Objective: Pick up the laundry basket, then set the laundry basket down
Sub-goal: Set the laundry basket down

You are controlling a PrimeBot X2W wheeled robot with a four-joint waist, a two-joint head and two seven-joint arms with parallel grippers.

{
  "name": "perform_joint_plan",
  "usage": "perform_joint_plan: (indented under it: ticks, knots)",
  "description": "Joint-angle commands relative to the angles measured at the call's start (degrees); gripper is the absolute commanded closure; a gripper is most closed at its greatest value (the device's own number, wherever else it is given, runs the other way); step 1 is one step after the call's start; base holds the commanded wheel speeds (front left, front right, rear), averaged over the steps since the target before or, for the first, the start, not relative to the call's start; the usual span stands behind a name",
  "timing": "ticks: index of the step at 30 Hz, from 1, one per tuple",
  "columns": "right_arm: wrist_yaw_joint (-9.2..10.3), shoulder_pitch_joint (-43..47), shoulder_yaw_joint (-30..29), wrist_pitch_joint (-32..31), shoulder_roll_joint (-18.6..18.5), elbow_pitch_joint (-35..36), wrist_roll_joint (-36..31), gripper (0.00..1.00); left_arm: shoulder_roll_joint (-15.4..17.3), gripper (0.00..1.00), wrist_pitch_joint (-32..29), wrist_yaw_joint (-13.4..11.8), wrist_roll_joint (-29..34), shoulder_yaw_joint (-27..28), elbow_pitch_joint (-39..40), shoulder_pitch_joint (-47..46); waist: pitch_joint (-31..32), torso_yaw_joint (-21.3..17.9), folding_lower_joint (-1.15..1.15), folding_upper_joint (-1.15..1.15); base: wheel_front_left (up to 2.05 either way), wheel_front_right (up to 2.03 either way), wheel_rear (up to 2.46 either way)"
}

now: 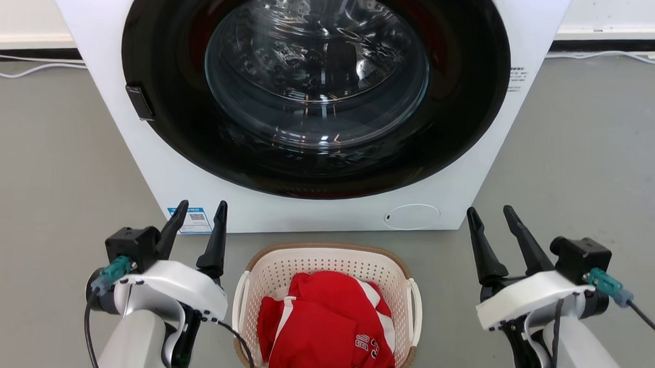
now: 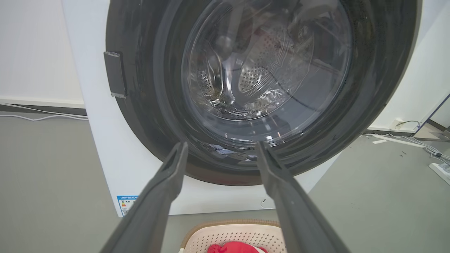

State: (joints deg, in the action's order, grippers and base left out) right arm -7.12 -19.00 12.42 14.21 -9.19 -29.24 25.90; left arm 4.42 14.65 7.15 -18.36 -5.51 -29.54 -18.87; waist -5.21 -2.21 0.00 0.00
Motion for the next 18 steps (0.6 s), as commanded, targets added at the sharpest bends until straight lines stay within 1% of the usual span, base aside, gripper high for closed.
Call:
perform_joint_plan:
  ticks: [1,10,18]
  knots:
    - [-0.36,0.39,0.61,0.79,0.32,1.87,-0.51,0.00,0.90,0.00,0.35,0.27,0.46,1.88,1.83,-0.14,0.17,0.01,0.00,0.00,0.00,0.00,0.00]
    - [-0.36,4.54,-4.00,0.79,1.08,7.39,-4.35,0.00,0.28,0.00,0.35,0.31,1.44,4.20,7.56,4.43,1.81,-0.24,0.00,0.00,0.00,0.00,0.00]
    - [-0.36,7.23,-6.47,0.79,2.25,9.89,-6.29,0.00,-0.56,0.00,0.35,0.32,1.68,6.02,11.71,8.35,3.22,-0.68,0.00,0.00,0.00,0.00,0.00]
